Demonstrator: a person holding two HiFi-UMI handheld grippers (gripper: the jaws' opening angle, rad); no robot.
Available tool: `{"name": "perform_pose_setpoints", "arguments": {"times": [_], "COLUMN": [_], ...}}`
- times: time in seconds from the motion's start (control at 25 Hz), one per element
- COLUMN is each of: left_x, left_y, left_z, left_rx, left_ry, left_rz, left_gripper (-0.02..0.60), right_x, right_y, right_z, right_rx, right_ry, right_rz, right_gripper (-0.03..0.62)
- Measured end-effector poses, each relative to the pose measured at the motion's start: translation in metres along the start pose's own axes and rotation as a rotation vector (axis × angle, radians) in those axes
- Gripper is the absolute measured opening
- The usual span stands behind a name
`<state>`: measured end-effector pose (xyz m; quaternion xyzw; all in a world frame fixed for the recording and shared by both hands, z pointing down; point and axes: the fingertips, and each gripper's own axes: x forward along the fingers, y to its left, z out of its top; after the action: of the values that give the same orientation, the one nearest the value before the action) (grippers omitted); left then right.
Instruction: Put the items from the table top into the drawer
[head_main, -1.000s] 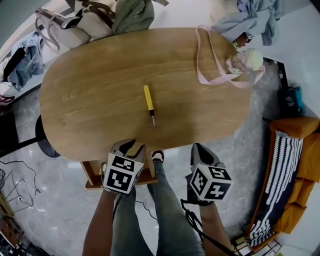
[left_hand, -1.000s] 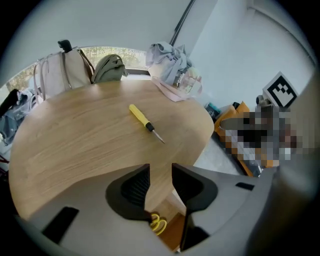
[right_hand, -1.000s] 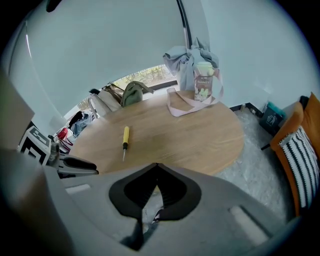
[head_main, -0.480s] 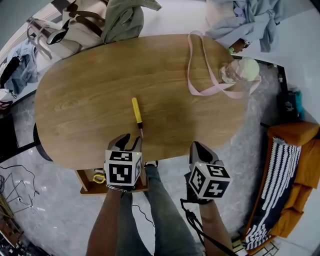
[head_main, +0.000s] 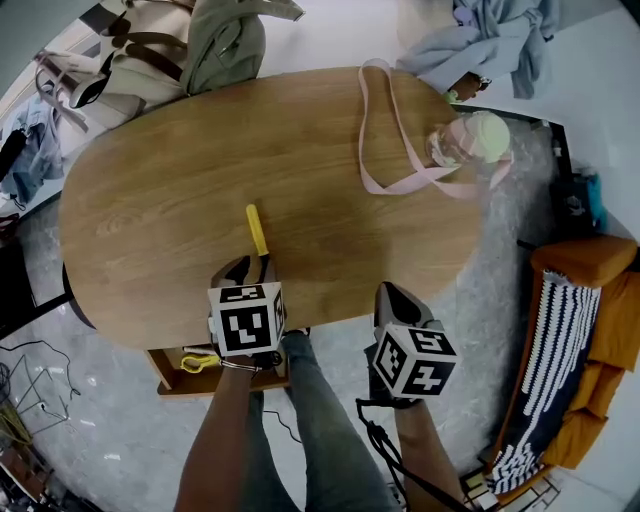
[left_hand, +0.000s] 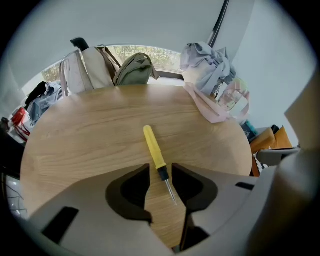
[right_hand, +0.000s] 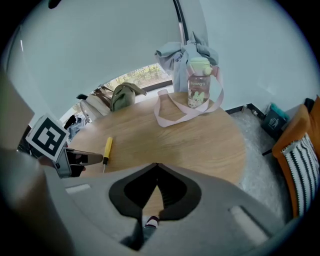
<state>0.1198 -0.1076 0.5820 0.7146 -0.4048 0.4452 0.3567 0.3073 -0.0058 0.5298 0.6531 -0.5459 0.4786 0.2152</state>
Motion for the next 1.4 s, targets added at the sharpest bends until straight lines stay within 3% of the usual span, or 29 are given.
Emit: {"name": "perform_pose_setpoints", "arguments": {"times": [0.64, 0.92, 1.4], "left_x": [0.02, 0.031, 0.042], "left_y": [0.014, 0.015, 0.015], "left_z": [0.035, 0.05, 0.048], "left_rx": [-0.04, -0.023, -0.036], "left_ry": [-0.044, -0.069, -0.034], "left_rz": [0.086, 0.113, 0.12], "left_gripper": [0.138, 0.138, 0.146], "right_x": [0.001, 0.002, 0.004], "right_y": [-0.008, -0.01, -0.012], "right_z": [-0.016, -0.014, -0.016], "right_rx": [0.044, 0.034, 0.036], "right_ry": [0.04, 0.045, 0.058], "right_rz": [-0.018, -0.021, -0.016], "right_gripper": [0.006, 0.006, 0.005]}}
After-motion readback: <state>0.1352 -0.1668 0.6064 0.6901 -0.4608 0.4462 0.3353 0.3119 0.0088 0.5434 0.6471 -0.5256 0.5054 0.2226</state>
